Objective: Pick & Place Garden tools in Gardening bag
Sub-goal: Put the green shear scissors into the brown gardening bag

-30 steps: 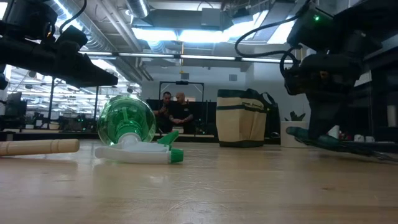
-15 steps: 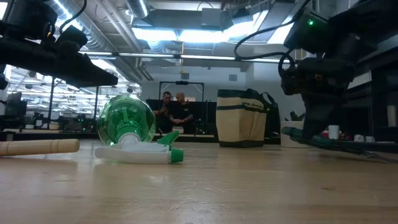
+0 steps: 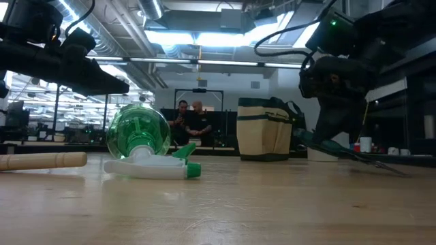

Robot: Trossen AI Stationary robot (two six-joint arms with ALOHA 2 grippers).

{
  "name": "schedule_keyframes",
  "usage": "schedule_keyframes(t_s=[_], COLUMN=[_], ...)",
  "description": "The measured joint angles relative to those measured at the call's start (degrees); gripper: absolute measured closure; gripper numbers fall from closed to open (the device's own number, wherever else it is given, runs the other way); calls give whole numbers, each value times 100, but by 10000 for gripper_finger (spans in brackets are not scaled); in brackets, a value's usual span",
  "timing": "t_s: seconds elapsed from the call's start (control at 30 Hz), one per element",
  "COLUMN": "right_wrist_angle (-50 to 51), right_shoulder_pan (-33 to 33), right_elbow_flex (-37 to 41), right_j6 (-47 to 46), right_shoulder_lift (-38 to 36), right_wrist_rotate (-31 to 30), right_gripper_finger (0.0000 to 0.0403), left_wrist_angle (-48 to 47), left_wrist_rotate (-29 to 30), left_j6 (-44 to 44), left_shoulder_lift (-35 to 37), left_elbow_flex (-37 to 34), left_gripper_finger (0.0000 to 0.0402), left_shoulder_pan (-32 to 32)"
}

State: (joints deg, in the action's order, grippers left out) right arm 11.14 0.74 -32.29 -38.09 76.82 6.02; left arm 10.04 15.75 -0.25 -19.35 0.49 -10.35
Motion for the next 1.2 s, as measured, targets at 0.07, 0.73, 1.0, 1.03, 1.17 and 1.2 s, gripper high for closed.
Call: schedule_keyframes(t_s=[0.07,0.73,1.0,1.03,1.17,1.2], right_wrist_angle=[-77,-771,-923,-925,-928,-932], right_shoulder_pan=[31,43,43,43,43,43], right_elbow_flex=[0,-2,-2,-2,-2,-2], right_j6=[2,2,1,2,2,2], right_shoulder_lift=[0,0,0,0,0,0], right_wrist_rotate=[2,20,20,20,20,21], right_gripper_finger=[376,376,376,376,376,376], left_wrist_angle=[1,0,1,0,1,2], left_wrist_rotate=[1,0,0,0,0,1], left_j6=[0,0,0,0,0,0], left_shoulder_lift=[2,0,2,2,2,1], left_elbow_flex=[1,0,0,0,1,1], left_gripper_finger=[233,233,233,233,233,233], left_shoulder_pan=[0,1,1,0,0,1])
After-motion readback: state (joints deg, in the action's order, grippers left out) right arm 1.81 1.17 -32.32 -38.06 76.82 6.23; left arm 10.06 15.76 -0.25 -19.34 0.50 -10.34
